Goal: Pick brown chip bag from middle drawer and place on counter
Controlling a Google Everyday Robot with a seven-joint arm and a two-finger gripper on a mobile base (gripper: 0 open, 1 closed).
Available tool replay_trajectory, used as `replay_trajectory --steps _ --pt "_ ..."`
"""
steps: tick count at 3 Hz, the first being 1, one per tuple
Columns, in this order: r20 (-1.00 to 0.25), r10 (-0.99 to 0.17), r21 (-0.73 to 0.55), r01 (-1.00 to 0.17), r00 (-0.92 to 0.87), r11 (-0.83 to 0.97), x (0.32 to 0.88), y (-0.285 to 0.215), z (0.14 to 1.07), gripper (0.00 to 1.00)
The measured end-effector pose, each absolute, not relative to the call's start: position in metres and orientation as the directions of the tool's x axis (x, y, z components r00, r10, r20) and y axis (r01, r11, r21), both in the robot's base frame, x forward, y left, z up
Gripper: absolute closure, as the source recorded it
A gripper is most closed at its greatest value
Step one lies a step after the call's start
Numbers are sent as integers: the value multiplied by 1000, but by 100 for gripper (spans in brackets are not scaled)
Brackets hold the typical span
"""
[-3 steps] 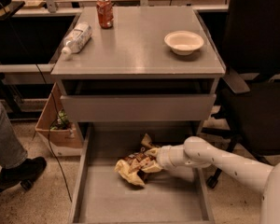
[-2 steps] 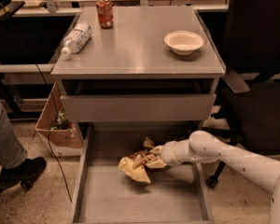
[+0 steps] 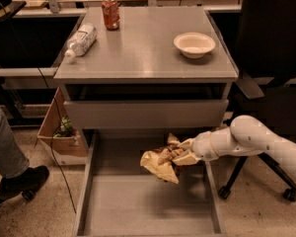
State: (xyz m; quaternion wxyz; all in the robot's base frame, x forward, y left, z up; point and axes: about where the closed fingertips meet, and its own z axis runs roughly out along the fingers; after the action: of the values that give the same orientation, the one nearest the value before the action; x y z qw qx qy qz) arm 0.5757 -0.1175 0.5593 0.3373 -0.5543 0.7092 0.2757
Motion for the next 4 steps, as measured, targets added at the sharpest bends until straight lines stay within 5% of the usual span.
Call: replay_trajectory --steps 2,4 --pt "-747 -646 -11 -969 -157 248 578 -177 687 100" --pt "-728 -673 -30 -974 -132 224 568 -172 714 100"
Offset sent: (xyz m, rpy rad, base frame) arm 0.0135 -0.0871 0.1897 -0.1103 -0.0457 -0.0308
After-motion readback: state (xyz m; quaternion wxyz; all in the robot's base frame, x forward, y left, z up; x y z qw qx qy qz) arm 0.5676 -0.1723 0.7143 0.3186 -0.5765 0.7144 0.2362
